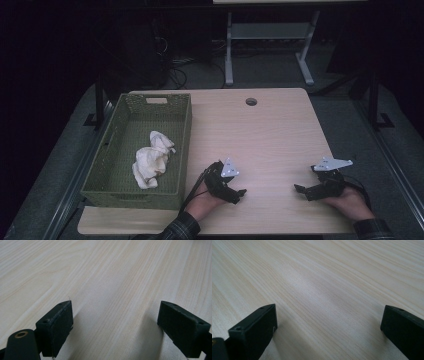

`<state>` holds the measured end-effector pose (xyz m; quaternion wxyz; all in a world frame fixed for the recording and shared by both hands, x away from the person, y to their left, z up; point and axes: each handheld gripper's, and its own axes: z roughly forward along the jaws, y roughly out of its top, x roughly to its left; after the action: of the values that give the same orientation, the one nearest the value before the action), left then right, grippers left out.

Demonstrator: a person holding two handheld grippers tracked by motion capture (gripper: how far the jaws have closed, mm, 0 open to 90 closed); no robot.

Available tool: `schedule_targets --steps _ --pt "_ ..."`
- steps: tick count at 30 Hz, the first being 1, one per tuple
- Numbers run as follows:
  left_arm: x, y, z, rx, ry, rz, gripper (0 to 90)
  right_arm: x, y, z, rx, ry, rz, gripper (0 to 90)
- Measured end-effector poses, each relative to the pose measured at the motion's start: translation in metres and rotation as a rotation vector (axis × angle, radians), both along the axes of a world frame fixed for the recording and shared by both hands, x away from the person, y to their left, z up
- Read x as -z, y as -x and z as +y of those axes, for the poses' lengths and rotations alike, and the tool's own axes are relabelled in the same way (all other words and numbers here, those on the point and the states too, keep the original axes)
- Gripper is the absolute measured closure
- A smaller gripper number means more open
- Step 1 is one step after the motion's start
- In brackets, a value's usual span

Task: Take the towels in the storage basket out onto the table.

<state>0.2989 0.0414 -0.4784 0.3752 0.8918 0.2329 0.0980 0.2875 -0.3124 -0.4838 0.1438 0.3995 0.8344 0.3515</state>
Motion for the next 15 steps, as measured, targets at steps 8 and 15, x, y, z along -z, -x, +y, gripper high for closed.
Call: schedule_targets --steps 8,15 --pt "-0.0031 -0.0014 -0.0022 -0.027 -0.025 0.018 12.8 0.0000 0.0005 0.0003 0.003 0.000 -0.001 0.1" --pt "-0.0079 -0.0023 0.0015 -0.030 -0.018 0.029 12.9 -0.0001 0.0005 0.0002 -0.002 0.000 -0.001 0.1"
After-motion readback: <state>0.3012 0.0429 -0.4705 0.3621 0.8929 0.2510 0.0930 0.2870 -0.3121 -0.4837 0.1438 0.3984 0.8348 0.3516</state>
